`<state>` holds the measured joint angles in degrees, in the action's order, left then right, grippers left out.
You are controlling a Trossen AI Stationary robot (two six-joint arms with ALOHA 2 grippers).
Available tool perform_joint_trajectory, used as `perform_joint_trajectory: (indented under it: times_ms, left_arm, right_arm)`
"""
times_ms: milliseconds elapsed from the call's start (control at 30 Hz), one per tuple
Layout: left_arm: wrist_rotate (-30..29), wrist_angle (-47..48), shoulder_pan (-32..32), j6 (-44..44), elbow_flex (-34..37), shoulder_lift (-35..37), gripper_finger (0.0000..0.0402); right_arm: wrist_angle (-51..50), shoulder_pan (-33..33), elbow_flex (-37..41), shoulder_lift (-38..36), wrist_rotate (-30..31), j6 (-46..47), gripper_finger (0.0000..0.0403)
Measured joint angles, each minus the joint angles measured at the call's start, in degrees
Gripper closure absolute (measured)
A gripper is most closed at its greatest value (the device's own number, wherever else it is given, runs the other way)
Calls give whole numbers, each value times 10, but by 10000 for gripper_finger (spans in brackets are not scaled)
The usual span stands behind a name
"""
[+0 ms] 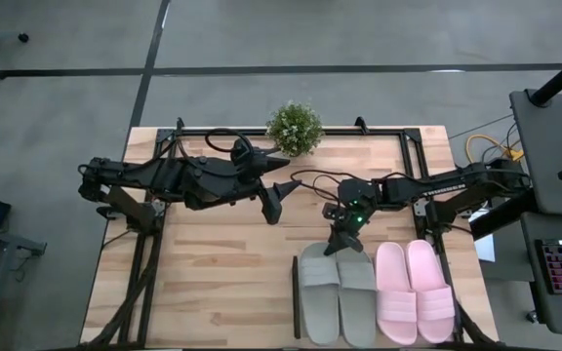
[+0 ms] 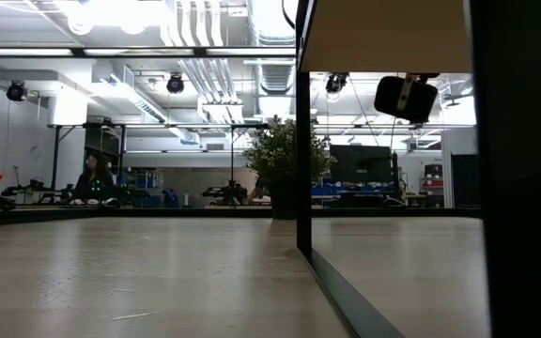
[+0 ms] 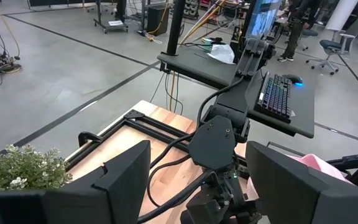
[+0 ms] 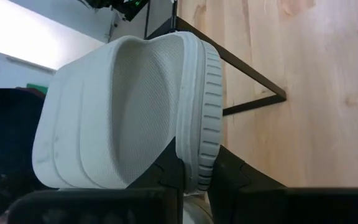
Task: Pick and place slides into the shelf
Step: Put the gray slide on the shelf
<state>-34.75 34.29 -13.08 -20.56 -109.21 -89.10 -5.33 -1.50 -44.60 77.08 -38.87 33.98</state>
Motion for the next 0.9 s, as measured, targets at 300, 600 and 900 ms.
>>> perform_joint_trajectory:
  times_ms: [300,600,900]
  left_arm:
    - [1,0,0,0,0,0,152]
    - [1,1,1,0,0,0,152]
    - [1,0,3,-1,0,0,152]
  right_arm:
    - [-1,0,-13,0,-24,-3,334]
    - [1,-4,-30,0,-34,-8,304]
    - [-13,-4,-31,-1,-35,-15,269]
